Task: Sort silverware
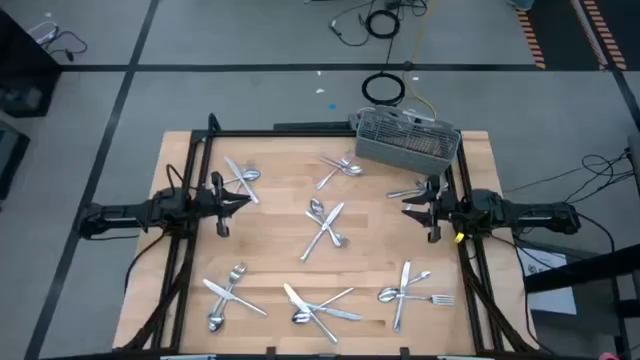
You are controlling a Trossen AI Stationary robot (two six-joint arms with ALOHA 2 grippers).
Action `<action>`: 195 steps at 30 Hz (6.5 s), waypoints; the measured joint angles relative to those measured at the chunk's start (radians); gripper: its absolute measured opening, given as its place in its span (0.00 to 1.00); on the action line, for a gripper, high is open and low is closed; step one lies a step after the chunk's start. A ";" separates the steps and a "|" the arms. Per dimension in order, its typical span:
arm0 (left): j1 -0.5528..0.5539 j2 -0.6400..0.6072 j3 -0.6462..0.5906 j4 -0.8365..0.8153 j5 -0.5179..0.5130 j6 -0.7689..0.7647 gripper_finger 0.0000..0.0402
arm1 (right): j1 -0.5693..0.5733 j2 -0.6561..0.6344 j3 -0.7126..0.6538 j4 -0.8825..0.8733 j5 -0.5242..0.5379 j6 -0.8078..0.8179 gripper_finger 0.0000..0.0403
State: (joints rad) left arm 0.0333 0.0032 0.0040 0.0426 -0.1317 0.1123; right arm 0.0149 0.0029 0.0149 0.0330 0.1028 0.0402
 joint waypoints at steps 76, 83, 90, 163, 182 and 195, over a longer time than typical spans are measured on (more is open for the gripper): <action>0.000 0.000 0.000 0.000 0.000 0.000 0.11 | 0.000 0.006 -0.002 0.060 0.059 -0.044 0.32; 0.000 0.000 0.000 0.000 0.000 0.000 0.11 | -0.001 0.039 0.007 0.318 0.157 0.197 0.32; 0.000 0.001 0.000 0.000 0.000 0.000 0.11 | 0.000 0.240 0.105 0.428 0.018 0.229 0.32; 0.000 0.003 0.001 0.182 -0.089 -0.647 0.12 | 0.653 1.712 1.338 -1.025 -0.137 2.202 0.51; 0.000 0.003 0.001 0.180 -0.118 -0.652 0.30 | 0.701 1.840 1.224 -0.963 -0.179 2.226 0.55; 0.000 0.003 0.001 0.180 -0.134 -0.655 0.30 | 0.701 1.840 1.109 -0.829 -0.173 2.226 0.54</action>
State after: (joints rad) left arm 0.0330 0.0063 0.0048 0.2226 -0.2661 -0.5426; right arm 0.7155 1.8427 1.1235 -0.7964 -0.0700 2.2667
